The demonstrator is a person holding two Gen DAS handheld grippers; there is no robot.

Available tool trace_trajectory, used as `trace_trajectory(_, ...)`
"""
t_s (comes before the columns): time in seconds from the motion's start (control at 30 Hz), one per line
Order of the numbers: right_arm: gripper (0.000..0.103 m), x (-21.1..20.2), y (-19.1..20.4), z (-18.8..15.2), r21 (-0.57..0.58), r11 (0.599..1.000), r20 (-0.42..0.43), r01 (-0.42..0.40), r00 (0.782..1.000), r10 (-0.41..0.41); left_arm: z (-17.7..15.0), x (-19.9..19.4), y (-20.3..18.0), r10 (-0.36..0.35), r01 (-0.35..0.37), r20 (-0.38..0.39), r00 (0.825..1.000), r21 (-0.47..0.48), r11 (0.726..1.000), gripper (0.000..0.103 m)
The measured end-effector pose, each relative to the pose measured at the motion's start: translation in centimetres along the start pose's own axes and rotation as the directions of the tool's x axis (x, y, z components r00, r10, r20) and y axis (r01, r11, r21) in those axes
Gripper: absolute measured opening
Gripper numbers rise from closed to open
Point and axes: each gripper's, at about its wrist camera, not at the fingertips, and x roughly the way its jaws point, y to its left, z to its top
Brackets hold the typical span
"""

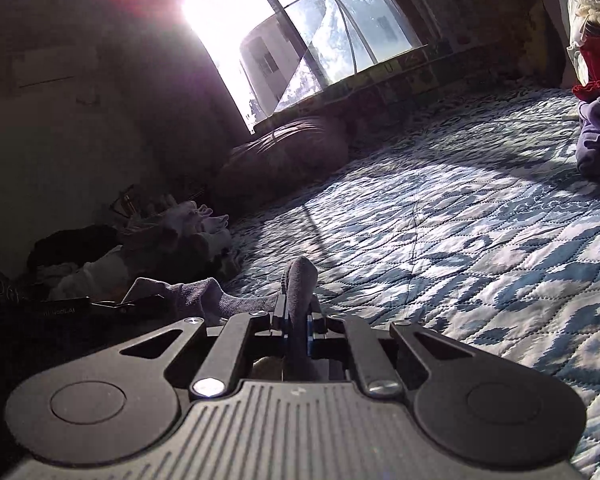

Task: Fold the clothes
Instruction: 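Carry the sweatshirt with both tools to open bed space and lay it down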

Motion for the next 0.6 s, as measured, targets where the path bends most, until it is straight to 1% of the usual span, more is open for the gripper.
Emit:
trace_trajectory(0.13,0.009,-2.1,2.0,1.4,-0.044,0.999,-0.005,-0.008,1.0,0.008,0.1,-2.5,-1.9,0.001,-0.001,0.022,1.0,0.017,1.0,0.004)
trace_trajectory(0.2,0.009,-2.6,2.4,2.2,-0.048,0.999,-0.017,-0.014,1.0,0.014,0.3,-3.0,-2.2,0.015,-0.015,0.016,1.0,0.009,1.0,0.004)
trace_trajectory(0.3,0.009,-2.6,2.9,4.0,-0.056,0.998,-0.04,-0.033,0.999,0.03,1.6,-3.5,-2.5,0.013,-0.013,0.01,1.0,0.002,1.0,0.004)
trace_trajectory(0.4,0.009,-2.0,3.5,6.3,-0.079,0.996,-0.068,-0.044,0.997,0.038,3.7,-3.7,-3.3,0.017,-0.016,-0.011,1.0,0.055,0.998,0.004)
trace_trajectory(0.5,0.009,-0.5,3.5,8.8,-0.088,0.994,-0.101,-0.057,0.994,0.048,5.8,-3.0,-3.5,0.023,-0.02,-0.04,0.999,0.074,0.997,0.004)
trace_trajectory(0.6,0.009,1.5,3.5,11.3,-0.089,0.991,-0.125,-0.096,0.989,0.085,8.4,-1.8,-3.4,0.016,-0.011,-0.056,0.998,0.093,0.996,0.004)
